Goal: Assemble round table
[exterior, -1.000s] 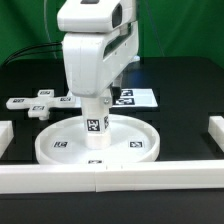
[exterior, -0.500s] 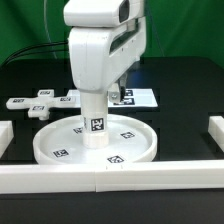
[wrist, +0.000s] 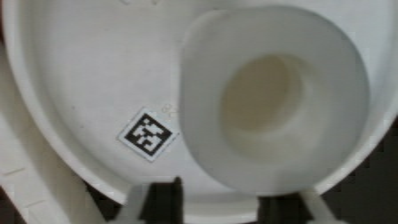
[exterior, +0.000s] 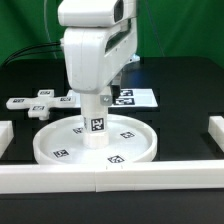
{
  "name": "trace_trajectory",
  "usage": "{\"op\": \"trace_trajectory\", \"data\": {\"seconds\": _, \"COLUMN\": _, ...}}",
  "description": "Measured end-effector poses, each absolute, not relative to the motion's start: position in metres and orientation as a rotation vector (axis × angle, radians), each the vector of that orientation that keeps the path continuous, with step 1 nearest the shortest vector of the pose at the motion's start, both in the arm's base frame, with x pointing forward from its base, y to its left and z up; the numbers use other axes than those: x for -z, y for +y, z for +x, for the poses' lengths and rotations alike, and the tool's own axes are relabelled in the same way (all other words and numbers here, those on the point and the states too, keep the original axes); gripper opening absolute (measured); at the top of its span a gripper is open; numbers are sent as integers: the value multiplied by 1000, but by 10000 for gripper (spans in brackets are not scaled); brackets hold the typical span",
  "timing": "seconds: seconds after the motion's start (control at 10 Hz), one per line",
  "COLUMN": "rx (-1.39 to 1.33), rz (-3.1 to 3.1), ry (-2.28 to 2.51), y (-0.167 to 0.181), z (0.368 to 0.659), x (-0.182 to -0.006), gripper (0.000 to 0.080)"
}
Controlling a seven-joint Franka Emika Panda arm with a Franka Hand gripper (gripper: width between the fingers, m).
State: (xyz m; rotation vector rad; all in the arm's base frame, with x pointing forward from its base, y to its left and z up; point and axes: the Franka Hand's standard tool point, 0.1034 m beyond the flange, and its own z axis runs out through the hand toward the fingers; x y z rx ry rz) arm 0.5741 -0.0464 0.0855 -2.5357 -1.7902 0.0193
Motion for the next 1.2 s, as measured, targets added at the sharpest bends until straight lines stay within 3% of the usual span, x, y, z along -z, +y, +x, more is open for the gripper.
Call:
{"op": "trace_trajectory", "data": {"seconds": 0.1, "rx": -13, "rz": -2526, "ry": -1810, "y": -52, "z": 575, "x": -87, "gripper": 306}}
{"op": "trace_trajectory", "data": {"seconds": 0.2, "rx": -8, "rz": -2527, "ry": -1812, "y": -58, "z": 577, "x": -91, "gripper": 523}}
{"op": "trace_trajectory", "data": {"seconds": 0.3, "rx": -18, "rz": -2531, "ry": -1794, "y": -58, "z": 578, "x": -93, "gripper": 625}}
{"op": "trace_trajectory", "data": {"seconds": 0.7, "rx": -17, "rz": -2515, "ry": -1818, "y": -62, "z": 575, "x": -91, "gripper": 648}}
{"op": "trace_trajectory", "data": {"seconds": 1.2, "rx": -34, "rz": -2519, "ry": -1794, "y": -91, "z": 561, "x": -82, "gripper": 648}}
